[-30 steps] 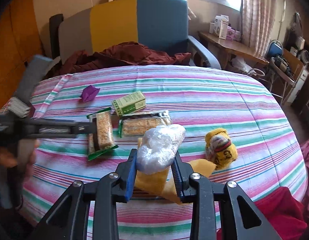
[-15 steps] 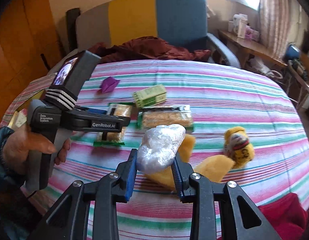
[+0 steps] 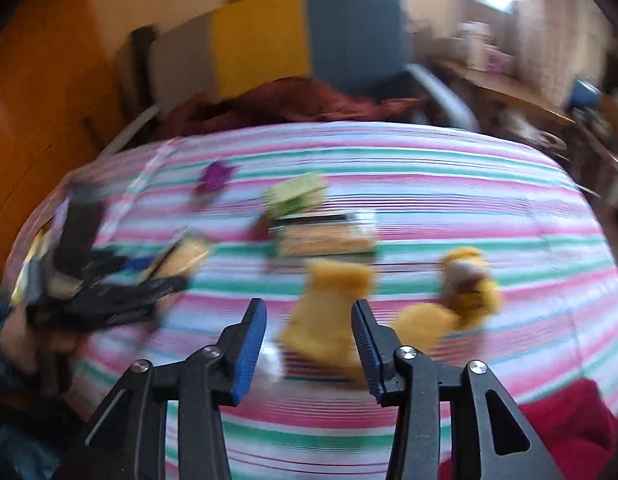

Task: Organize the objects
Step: 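Grasp the wrapped snack bar with left tool while right tool grasps yellow sponge, then carry snack bar and sponge into the gold tray and open both tools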

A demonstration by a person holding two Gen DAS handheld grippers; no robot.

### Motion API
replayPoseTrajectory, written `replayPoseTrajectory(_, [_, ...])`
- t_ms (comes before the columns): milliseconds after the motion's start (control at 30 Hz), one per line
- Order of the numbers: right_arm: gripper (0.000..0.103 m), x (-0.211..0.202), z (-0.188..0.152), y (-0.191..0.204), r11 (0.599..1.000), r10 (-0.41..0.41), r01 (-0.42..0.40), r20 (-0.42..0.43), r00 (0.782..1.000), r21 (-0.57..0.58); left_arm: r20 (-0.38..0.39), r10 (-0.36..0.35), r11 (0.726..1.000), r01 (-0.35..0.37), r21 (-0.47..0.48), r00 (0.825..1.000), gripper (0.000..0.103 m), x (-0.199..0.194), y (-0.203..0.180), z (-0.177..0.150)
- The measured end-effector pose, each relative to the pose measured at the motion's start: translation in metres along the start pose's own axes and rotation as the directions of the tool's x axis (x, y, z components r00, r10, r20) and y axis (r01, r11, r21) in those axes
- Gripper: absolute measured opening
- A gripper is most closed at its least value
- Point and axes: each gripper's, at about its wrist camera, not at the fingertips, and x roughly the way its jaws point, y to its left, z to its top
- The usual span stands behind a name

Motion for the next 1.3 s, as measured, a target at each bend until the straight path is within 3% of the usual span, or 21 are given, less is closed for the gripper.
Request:
replayPoseTrajectory(133, [0.046,0.007,-0.004,-0.035,0.984,-0.115,0.122,-0.055,0.992,0.131,0.014,0.001,1.000,-0.001,-0.011,1.000,0.048,-0.005,0.003,-0.009])
replayPoseTrajectory(267, [0.046,0.017,-0.006,-0.043,0.977,-0.123,0.136,-0.090,0.988,0.162,0.020,0.000,1.000,0.000,-0.021,1.000,0.047,-0.010,0.004,-0.016])
replayPoseTrajectory(400, [0.059,0.023,-0.008,-0.048,0.974,-0.094,0.112,-0.100,0.991,0.199,0.025,0.001,1.000,-0.001,-0.019,1.000,0.048,-0.012,0.005,-0.021])
replayPoseTrajectory(500, [0.059,0.026,-0.011,-0.052,0.968,-0.083,0.108,-0.118,0.990,0.225,0.028,0.006,1.000,-0.005,-0.015,1.000,0.048,-0.013,0.004,-0.023])
replayPoseTrajectory(567, [0.054,0.029,-0.012,-0.050,0.969,-0.071,0.100,-0.132,0.989,0.226,0.029,0.007,1.000,-0.006,-0.017,1.000,0.048,-0.014,0.004,-0.025])
replayPoseTrajectory(600, [0.040,0.031,-0.012,-0.048,0.972,-0.069,0.098,-0.139,0.988,0.214,0.029,0.006,1.000,-0.005,-0.020,1.000,0.047,-0.014,0.005,-0.025])
replayPoseTrajectory(700, [0.037,0.028,-0.010,-0.046,0.974,-0.084,0.110,-0.135,0.987,0.197,0.034,0.003,1.000,-0.002,-0.017,0.999,0.047,-0.015,0.007,-0.028])
replayPoseTrajectory(867, [0.036,0.010,-0.004,-0.046,0.970,-0.121,0.133,-0.071,0.990,0.202,0.038,-0.007,1.000,0.009,-0.030,0.999,0.045,-0.020,0.012,-0.033])
replayPoseTrajectory(1100, [0.036,-0.022,0.005,-0.045,0.971,-0.077,0.048,0.119,0.990,0.232,0.061,-0.011,0.999,0.013,-0.030,0.998,0.045,-0.041,0.021,-0.049])
replayPoseTrajectory(1300, [0.036,-0.026,0.011,-0.027,0.976,-0.020,-0.017,0.167,0.986,0.217,0.127,-0.019,0.996,0.030,-0.085,0.992,0.045,-0.079,0.045,-0.058])
